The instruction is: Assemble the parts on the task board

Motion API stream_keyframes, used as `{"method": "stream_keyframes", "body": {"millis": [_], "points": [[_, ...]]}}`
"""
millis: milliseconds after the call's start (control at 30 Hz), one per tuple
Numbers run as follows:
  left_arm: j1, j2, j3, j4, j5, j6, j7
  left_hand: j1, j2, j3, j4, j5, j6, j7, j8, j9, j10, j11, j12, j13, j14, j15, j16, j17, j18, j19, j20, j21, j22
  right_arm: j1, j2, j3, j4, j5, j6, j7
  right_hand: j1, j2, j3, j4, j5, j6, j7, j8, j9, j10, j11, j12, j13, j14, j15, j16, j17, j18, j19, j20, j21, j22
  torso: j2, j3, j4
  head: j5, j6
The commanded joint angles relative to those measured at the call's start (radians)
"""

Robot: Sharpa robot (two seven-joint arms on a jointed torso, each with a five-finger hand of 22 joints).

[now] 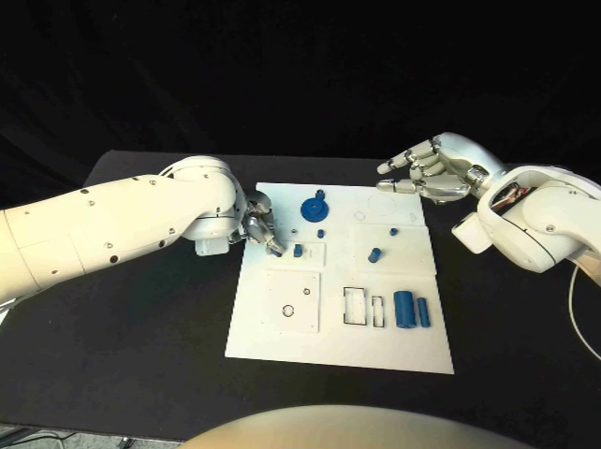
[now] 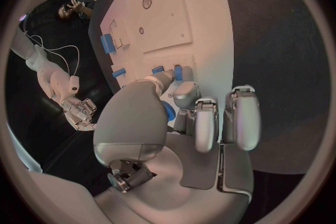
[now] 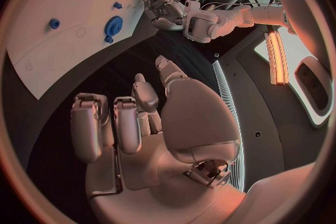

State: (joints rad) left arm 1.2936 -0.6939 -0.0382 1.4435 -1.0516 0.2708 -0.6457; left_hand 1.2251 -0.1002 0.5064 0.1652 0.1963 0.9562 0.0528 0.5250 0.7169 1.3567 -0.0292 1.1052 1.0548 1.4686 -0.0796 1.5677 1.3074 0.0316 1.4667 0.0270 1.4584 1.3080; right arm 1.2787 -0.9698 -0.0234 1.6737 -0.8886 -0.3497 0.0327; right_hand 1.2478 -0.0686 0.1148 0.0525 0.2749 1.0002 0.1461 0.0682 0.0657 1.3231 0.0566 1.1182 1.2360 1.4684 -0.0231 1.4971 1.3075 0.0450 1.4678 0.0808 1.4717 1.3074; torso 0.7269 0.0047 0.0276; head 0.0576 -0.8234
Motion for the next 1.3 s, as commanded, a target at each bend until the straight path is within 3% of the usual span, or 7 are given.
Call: {"method": "stream_keyframes", "body": {"millis": [33,267,967,1300], "points": [[-0.004,0.011,-0.004,-0.006,0.009,0.015,-0.028,-0.037,-0.004,0.134,-0.120,0.003,0.019,-0.015,0.007,0.001,0.011,-0.003,0.010,0.004,0.102,-0.002,0.003,0.263,0.003,0.034,0.002,0.005,0.146,-0.001,0.001,0.000,0.002,-0.002,0.012,0.004,-0.002,0.007,-0.007,0.001,0.005,0.000,-0.004,0.005,0.002,-0.001,-0.001,0.006,0.002,0.071,0.003,-0.005,0.123,0.003,-0.003,0.004,-0.006,0.038,0.001,0.0001,-0.0008,0.000,-0.001],[-0.004,0.024,-0.008,-0.016,0.014,0.030,-0.058,-0.121,-0.011,0.090,-0.076,-0.001,0.045,-0.028,0.017,-0.003,0.025,-0.012,0.027,0.020,0.102,-0.010,0.003,0.263,0.001,0.040,-0.003,0.011,0.155,-0.001,0.000,0.000,0.004,-0.002,0.012,0.004,-0.002,0.007,-0.007,0.001,0.005,0.000,-0.004,0.005,0.002,-0.001,-0.001,0.006,0.002,0.071,0.003,-0.005,0.123,0.003,-0.003,0.004,-0.006,0.038,0.000,0.0007,-0.0010,0.000,-0.002],[-0.005,0.037,-0.009,-0.028,-0.008,0.015,-0.101,-0.191,-0.014,0.018,-0.045,-0.001,0.078,-0.040,0.018,-0.019,0.045,-0.022,0.055,0.048,0.102,-0.018,0.003,0.263,-0.003,0.048,-0.011,0.022,0.169,-0.001,-0.002,0.000,0.005,-0.002,0.011,0.005,0.001,0.009,-0.009,0.001,0.008,0.001,-0.004,0.005,0.002,-0.001,-0.002,0.006,0.001,0.071,0.003,-0.006,0.122,0.003,-0.003,0.004,-0.007,0.037,0.000,-0.0002,-0.0001,-0.003,-0.004],[-0.005,0.038,-0.009,-0.030,-0.014,0.003,-0.115,-0.257,-0.031,-0.074,-0.004,-0.006,0.097,-0.040,0.019,-0.032,0.051,-0.022,0.059,0.054,0.102,-0.019,0.003,0.263,-0.004,0.050,-0.013,0.023,0.172,-0.001,-0.004,0.000,0.006,0.000,0.010,0.008,-0.004,0.007,-0.016,0.005,0.008,0.000,-0.004,0.005,0.002,-0.004,-0.001,0.002,-0.003,0.070,0.003,-0.008,0.119,0.003,-0.004,0.004,-0.008,0.034,-0.001,-0.0004,0.0000,-0.003,-0.003]]}}
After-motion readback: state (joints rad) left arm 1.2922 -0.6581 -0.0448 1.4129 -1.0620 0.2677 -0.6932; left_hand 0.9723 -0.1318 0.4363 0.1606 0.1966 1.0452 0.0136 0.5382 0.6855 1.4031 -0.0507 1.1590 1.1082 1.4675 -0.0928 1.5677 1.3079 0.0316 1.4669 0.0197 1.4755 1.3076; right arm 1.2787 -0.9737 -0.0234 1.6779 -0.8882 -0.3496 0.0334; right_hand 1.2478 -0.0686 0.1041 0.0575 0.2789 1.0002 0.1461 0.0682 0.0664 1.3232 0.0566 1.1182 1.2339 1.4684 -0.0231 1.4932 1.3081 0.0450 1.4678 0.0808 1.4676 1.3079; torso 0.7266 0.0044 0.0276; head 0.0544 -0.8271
